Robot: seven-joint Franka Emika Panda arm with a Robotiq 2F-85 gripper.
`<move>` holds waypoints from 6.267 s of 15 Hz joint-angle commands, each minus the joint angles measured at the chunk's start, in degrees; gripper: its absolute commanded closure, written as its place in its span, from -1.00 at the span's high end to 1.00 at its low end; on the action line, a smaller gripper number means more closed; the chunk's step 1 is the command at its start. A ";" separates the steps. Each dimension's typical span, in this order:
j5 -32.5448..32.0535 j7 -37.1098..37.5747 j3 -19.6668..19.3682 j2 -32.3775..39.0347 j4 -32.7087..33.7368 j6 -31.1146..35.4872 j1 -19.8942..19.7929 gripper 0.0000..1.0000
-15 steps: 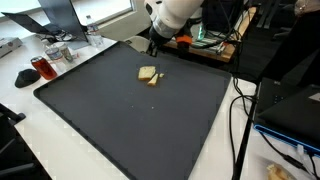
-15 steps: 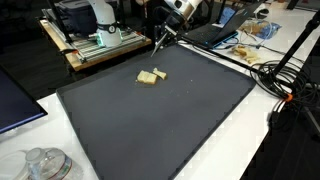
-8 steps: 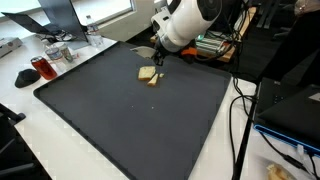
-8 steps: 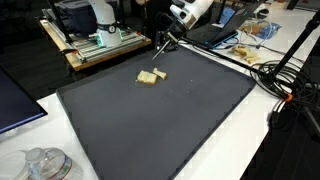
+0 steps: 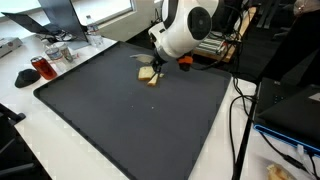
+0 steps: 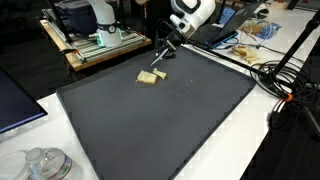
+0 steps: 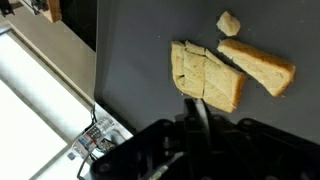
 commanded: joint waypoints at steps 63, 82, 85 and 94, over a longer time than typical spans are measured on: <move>85.07 -96.43 -6.50 -22.07 -29.93 54.20 -24.39 -0.98; 25.72 -37.41 -3.51 -32.49 -37.13 50.74 -19.72 -0.98; 20.22 -30.95 -0.11 -33.97 -32.48 40.33 -18.48 -0.98; 21.21 -35.81 3.69 -26.78 -18.05 19.15 -13.19 -0.98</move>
